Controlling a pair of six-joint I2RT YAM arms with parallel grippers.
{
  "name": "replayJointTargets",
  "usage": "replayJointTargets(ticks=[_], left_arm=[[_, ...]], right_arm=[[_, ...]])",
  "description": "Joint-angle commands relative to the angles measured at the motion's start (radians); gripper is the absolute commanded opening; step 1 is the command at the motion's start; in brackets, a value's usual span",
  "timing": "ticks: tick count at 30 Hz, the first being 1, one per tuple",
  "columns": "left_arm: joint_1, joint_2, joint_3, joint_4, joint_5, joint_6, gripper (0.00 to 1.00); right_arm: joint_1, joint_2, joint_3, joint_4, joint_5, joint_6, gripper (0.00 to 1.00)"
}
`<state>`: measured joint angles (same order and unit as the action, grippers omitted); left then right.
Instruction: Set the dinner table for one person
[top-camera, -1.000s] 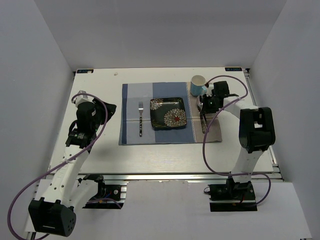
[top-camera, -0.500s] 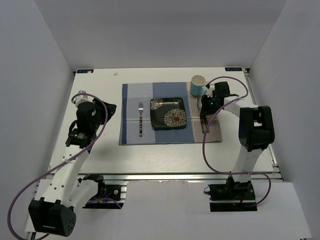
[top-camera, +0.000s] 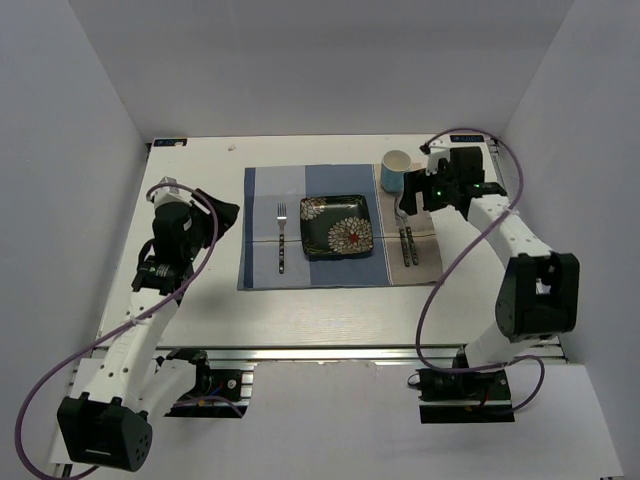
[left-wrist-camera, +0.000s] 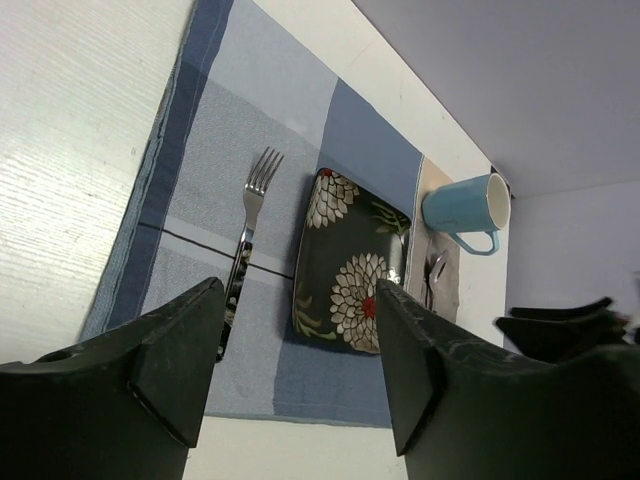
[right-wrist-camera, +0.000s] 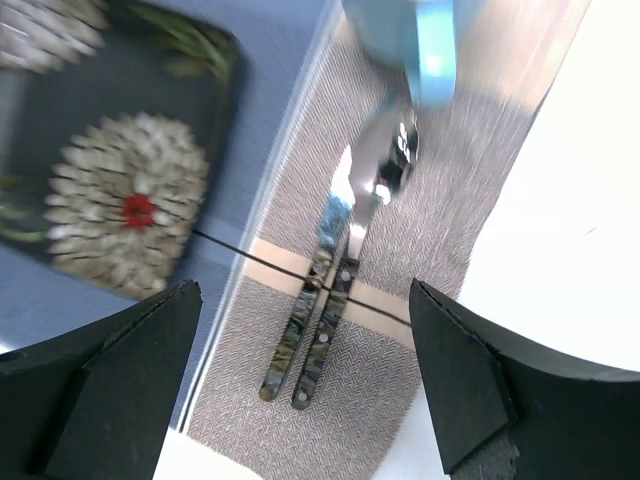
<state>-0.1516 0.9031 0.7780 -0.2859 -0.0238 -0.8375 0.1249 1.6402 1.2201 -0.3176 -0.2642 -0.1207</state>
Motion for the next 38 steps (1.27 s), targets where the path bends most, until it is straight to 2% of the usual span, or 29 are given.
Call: replayJointTargets(ticks=[1, 6, 12, 18, 28, 38], left_arm=[[0.007, -0.003, 0.044, 0.043, 0.022, 0.055, 0.74], [0.007, 0.019, 0.078, 0.057, 0.065, 0.097, 0.78], [0.007, 0.036, 0.081, 0.117, 0.105, 0.11, 0.81], [0.007, 0.043, 0.067, 0.166, 0.142, 0.092, 0.82], [0.007, 0.013, 0.017, 0.237, 0.183, 0.046, 0.83], [0.006, -0.003, 0.017, 0.222, 0.185, 0.051, 0.83]], right_arm=[[-0.011, -0.112, -0.007, 0.006, -0.099, -0.091, 0.89], [-0.011, -0.23, -0.042, 0.057, -0.138, -0.118, 0.89], [-0.013, -0.284, -0.033, 0.006, -0.176, -0.073, 0.89], [-0.013, -0.365, -0.093, 0.012, -0.103, 0.003, 0.89], [-0.013, -0.433, -0.154, 0.014, 0.039, 0.01, 0.89], [-0.014, -0.465, -0.176, 0.057, 0.088, 0.059, 0.89]])
